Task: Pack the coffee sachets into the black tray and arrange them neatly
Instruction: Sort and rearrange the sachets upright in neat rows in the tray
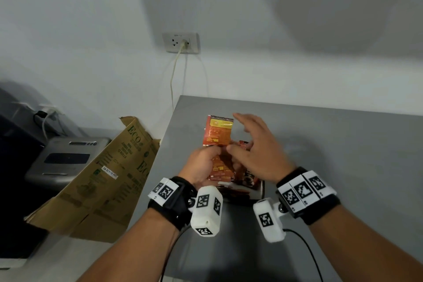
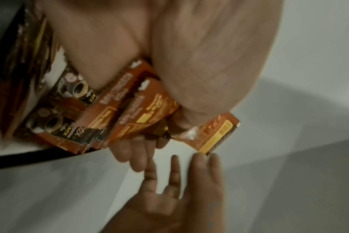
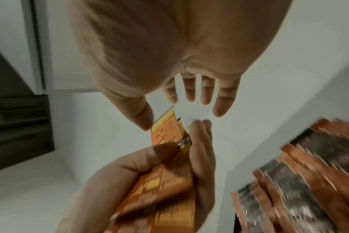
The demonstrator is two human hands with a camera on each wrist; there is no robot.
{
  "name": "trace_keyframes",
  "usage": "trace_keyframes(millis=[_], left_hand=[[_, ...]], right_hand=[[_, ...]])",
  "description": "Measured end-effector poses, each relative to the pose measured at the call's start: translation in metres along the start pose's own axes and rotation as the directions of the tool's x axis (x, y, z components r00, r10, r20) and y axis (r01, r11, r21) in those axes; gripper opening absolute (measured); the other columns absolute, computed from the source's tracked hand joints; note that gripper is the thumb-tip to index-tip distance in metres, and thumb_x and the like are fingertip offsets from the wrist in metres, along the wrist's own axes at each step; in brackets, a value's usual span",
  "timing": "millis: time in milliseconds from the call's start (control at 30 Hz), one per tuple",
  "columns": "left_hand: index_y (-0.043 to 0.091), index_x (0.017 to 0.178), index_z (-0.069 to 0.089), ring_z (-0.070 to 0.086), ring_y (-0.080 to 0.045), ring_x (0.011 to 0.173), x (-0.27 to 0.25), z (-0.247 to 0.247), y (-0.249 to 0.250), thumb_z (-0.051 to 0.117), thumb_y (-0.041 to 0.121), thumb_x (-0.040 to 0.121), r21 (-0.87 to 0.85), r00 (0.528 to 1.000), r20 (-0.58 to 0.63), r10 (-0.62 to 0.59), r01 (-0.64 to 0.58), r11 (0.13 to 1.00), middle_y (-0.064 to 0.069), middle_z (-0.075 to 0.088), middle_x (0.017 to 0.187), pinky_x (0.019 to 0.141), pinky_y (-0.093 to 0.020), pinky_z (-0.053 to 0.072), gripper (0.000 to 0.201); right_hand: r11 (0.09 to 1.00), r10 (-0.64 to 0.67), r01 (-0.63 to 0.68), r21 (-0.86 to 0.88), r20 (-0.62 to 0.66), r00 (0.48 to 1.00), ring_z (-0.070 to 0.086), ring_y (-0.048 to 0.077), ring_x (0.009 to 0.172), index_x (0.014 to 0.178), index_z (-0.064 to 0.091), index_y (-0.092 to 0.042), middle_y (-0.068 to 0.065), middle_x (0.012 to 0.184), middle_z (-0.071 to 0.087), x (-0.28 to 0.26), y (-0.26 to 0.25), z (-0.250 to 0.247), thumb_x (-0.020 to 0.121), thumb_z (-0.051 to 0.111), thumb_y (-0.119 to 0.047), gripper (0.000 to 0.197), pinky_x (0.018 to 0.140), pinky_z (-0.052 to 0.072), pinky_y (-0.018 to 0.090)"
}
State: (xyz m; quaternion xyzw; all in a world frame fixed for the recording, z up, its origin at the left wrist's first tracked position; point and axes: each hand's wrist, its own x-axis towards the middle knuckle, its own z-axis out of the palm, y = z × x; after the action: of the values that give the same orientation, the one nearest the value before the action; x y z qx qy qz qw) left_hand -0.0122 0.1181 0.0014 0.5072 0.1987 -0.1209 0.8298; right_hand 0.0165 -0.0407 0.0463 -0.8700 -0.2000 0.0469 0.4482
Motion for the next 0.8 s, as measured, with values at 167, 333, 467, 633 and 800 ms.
trace_keyframes(millis=[167, 333, 467, 633, 800], left_hand=[[-0.009, 0.102, 0.064, 0.069, -0.038, 0.070, -0.010, 0.009, -0.003, 0.050, -0.004, 0.089, 0.080, 0.987, 0.150, -0.060, 0.048, 0.996, -0.031, 0.068, 0.086, 0.075, -0.048, 0.053, 0.020], [-0.003, 0.106, 0.067, 0.070, -0.037, 0.078, -0.011, 0.003, -0.003, 0.052, -0.001, 0.089, 0.009, 0.981, 0.174, -0.082, 0.081, 0.997, -0.030, 0.068, 0.097, 0.069, -0.043, 0.059, 0.022], [0.002, 0.101, 0.073, 0.069, -0.030, 0.071, -0.005, 0.001, -0.002, 0.045, 0.049, 0.101, -0.123, 0.987, 0.116, -0.115, 0.129, 0.984, -0.019, 0.070, 0.091, 0.069, -0.042, 0.056, 0.055], [0.005, 0.098, 0.078, 0.066, -0.031, 0.080, -0.008, 0.012, 0.004, 0.052, 0.052, 0.094, -0.205, 0.972, 0.217, -0.084, 0.130, 0.970, -0.018, 0.070, 0.091, 0.073, -0.044, 0.054, 0.053], [0.002, 0.121, 0.058, 0.065, -0.026, 0.074, -0.007, 0.010, -0.004, 0.066, 0.031, 0.088, -0.190, 0.968, 0.244, -0.057, 0.105, 0.976, -0.016, 0.065, 0.090, 0.068, -0.039, 0.058, 0.044]], right_hand=[[0.998, -0.020, 0.011, 0.067, 0.126, 0.992, 0.068, 0.007, 0.080, 0.124, 0.061, -0.030, -0.009, 0.108, 0.070, 0.017, -0.007, -0.009, 0.091, 0.069, -0.019, 0.036, 0.073, 0.055, 0.028], [0.965, 0.087, -0.053, 0.258, -0.125, 0.988, 0.070, 0.010, 0.080, 0.097, 0.069, -0.023, -0.004, 0.088, 0.074, 0.023, 0.003, -0.015, 0.089, 0.071, -0.012, 0.014, 0.075, 0.057, 0.031], [0.822, 0.152, -0.131, 0.554, 0.008, 0.988, 0.071, 0.015, 0.081, 0.097, 0.069, -0.016, 0.001, 0.089, 0.075, 0.017, 0.000, -0.021, 0.090, 0.069, -0.005, 0.013, 0.078, 0.057, 0.033], [0.993, 0.058, -0.071, 0.091, 0.136, 0.989, 0.065, -0.002, 0.067, 0.096, 0.062, -0.028, -0.007, 0.088, 0.071, 0.006, -0.001, -0.002, 0.094, 0.066, -0.022, 0.006, 0.062, 0.051, 0.018], [0.977, 0.130, -0.127, 0.172, -0.005, 0.992, 0.068, 0.011, 0.068, 0.097, 0.062, -0.025, -0.001, 0.085, 0.071, 0.008, 0.002, -0.006, 0.099, 0.057, -0.024, 0.005, 0.059, 0.051, 0.021]])
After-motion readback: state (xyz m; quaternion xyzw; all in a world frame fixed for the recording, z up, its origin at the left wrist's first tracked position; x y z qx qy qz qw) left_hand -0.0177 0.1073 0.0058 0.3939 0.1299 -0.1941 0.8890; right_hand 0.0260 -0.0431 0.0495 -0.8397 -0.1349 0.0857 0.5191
